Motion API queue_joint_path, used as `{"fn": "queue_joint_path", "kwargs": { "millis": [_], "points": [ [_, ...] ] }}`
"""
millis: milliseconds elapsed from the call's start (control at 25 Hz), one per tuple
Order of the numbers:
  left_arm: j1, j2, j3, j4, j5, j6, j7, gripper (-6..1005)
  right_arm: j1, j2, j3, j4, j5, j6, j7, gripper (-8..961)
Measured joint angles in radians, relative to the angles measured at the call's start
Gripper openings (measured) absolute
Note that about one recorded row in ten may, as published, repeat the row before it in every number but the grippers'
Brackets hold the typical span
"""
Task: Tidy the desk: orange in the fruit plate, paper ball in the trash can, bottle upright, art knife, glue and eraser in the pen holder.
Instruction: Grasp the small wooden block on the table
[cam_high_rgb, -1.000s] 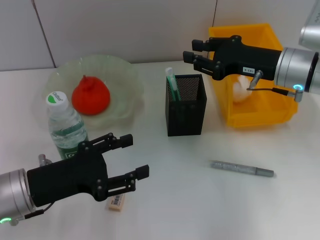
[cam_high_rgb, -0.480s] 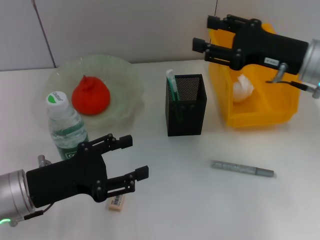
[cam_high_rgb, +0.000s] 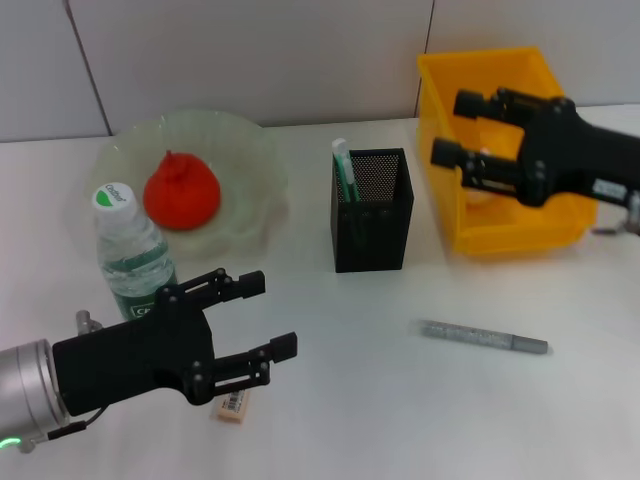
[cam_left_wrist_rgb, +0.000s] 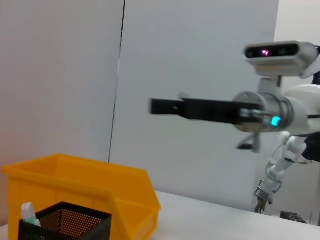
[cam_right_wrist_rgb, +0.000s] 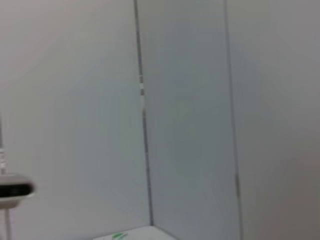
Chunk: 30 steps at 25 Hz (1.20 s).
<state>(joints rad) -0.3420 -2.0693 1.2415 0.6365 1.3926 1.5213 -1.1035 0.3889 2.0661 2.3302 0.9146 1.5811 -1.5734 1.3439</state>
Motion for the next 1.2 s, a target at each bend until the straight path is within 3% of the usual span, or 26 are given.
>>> {"fn": "queue_joint_path", "kwargs": {
  "millis": [560, 1200],
  "points": [
    [-0.012, 0.000, -0.019, -0.016, -0.003, -0.024, -0.020, 695, -0.175, 0.012, -0.001, 0.041, -0.094, -0.206, -0.064, 695],
    [-0.004, 0.008, -0.042, -0.004, 0.008, -0.053, -0.077, 691, -0.254, 0.013, 0.006, 0.021, -0.162, -0.236, -0.111, 695]
  ]
}}
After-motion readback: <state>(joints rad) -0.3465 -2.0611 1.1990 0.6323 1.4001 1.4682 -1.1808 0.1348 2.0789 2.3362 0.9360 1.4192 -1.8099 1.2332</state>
